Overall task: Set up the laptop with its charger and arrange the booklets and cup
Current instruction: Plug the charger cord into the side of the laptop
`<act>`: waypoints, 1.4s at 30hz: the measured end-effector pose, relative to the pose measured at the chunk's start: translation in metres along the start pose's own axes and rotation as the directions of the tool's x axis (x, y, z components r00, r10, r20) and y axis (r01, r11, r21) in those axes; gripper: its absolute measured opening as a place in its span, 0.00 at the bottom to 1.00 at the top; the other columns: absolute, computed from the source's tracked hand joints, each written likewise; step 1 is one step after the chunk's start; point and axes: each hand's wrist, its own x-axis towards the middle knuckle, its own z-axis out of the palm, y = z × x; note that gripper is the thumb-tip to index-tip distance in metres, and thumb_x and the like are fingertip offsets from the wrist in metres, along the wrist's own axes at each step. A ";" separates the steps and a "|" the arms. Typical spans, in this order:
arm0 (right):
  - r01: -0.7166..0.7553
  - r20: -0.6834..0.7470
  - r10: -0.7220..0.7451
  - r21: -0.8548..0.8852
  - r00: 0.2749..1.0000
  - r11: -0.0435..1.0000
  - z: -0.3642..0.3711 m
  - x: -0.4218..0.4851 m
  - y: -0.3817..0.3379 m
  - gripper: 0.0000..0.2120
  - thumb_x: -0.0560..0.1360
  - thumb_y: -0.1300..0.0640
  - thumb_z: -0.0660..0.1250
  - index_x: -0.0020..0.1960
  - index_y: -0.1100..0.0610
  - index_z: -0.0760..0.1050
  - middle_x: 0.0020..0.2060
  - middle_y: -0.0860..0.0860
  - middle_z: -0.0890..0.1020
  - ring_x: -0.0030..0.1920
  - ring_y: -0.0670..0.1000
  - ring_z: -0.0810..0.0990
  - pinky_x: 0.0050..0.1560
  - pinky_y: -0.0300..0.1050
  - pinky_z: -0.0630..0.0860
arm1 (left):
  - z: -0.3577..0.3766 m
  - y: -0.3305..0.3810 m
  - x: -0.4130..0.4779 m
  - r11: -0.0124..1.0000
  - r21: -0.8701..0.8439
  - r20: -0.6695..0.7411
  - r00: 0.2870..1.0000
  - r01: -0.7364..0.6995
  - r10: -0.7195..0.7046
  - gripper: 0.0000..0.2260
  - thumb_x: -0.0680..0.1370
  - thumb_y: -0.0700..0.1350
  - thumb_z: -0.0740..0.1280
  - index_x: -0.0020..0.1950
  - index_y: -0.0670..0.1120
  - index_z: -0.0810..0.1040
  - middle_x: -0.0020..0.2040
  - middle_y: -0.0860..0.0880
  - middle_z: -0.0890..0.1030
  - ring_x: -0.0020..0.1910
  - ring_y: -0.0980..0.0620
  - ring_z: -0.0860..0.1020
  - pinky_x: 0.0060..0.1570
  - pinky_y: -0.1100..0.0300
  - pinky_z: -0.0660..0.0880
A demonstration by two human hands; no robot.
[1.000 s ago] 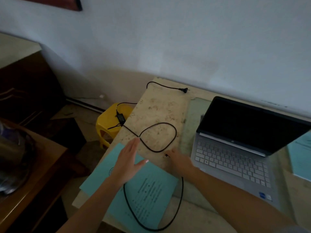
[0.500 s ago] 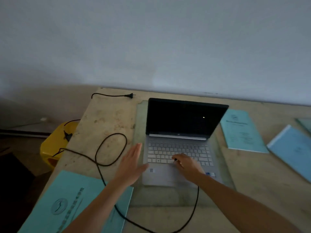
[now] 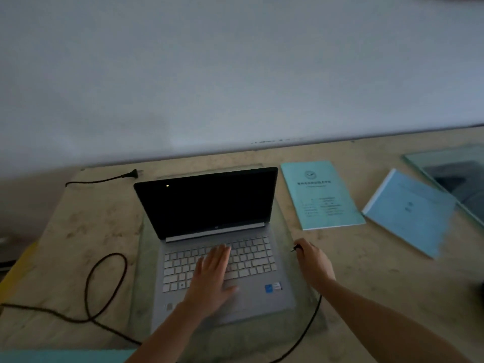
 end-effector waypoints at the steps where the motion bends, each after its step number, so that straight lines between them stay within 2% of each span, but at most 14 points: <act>1: -0.018 -0.002 0.018 0.039 1.000 0.999 -0.001 0.008 0.001 0.07 0.79 0.56 0.56 0.50 0.53 0.73 0.45 0.53 0.81 0.41 0.54 0.79 0.41 0.48 0.77 | 0.002 0.006 0.009 1.000 0.020 0.014 1.000 0.004 -0.005 0.44 0.74 0.64 0.59 0.70 0.52 0.26 0.75 0.51 0.32 0.75 0.50 0.35 0.73 0.50 0.36; 7: 0.004 -0.008 -0.003 0.174 1.000 0.985 0.010 0.057 -0.005 0.03 0.77 0.55 0.61 0.45 0.51 0.72 0.43 0.49 0.75 0.40 0.50 0.76 0.40 0.47 0.77 | 0.021 0.036 0.052 0.998 0.065 0.118 0.993 -0.003 -0.005 0.49 0.69 0.71 0.57 0.70 0.52 0.24 0.74 0.53 0.28 0.73 0.51 0.29 0.72 0.48 0.32; 13: -0.102 0.007 0.104 0.260 0.995 0.960 0.030 0.075 -0.006 0.03 0.75 0.52 0.63 0.47 0.49 0.75 0.46 0.48 0.79 0.42 0.50 0.77 0.42 0.46 0.77 | 0.034 0.047 0.072 0.997 0.076 0.129 0.991 0.031 -0.041 0.54 0.63 0.76 0.55 0.69 0.52 0.22 0.75 0.51 0.29 0.74 0.49 0.30 0.72 0.47 0.32; 18: -0.139 -0.049 0.159 0.287 0.986 0.948 0.035 0.081 -0.008 0.05 0.72 0.50 0.64 0.46 0.49 0.73 0.43 0.46 0.78 0.39 0.49 0.75 0.36 0.41 0.70 | 0.034 0.042 0.087 0.996 0.066 0.151 0.986 0.065 -0.074 0.61 0.55 0.79 0.57 0.70 0.52 0.23 0.74 0.52 0.28 0.73 0.52 0.27 0.72 0.44 0.33; 25: -0.087 -0.076 0.114 0.295 0.991 0.952 0.042 0.082 -0.013 0.04 0.72 0.50 0.65 0.45 0.49 0.76 0.43 0.44 0.80 0.41 0.48 0.77 0.38 0.44 0.76 | 0.036 0.040 0.089 0.996 0.061 0.166 0.983 0.067 -0.076 0.61 0.54 0.80 0.57 0.69 0.53 0.21 0.75 0.52 0.30 0.72 0.54 0.27 0.71 0.45 0.32; 37: -0.055 -0.091 0.091 0.341 0.992 0.938 0.040 0.078 -0.010 0.04 0.73 0.54 0.68 0.47 0.53 0.79 0.44 0.46 0.80 0.40 0.45 0.74 0.36 0.40 0.70 | 0.033 0.042 0.089 0.996 0.029 0.185 0.979 0.080 -0.084 0.61 0.54 0.79 0.58 0.68 0.53 0.21 0.75 0.52 0.29 0.73 0.53 0.28 0.71 0.44 0.32; 42: -0.045 -0.091 0.080 0.331 0.993 0.942 0.041 0.075 -0.009 0.04 0.73 0.55 0.68 0.47 0.53 0.79 0.44 0.45 0.79 0.41 0.45 0.75 0.39 0.40 0.73 | 0.033 0.042 0.089 0.996 0.029 0.194 0.977 0.083 -0.087 0.61 0.55 0.79 0.58 0.69 0.53 0.21 0.75 0.53 0.29 0.72 0.53 0.27 0.72 0.44 0.32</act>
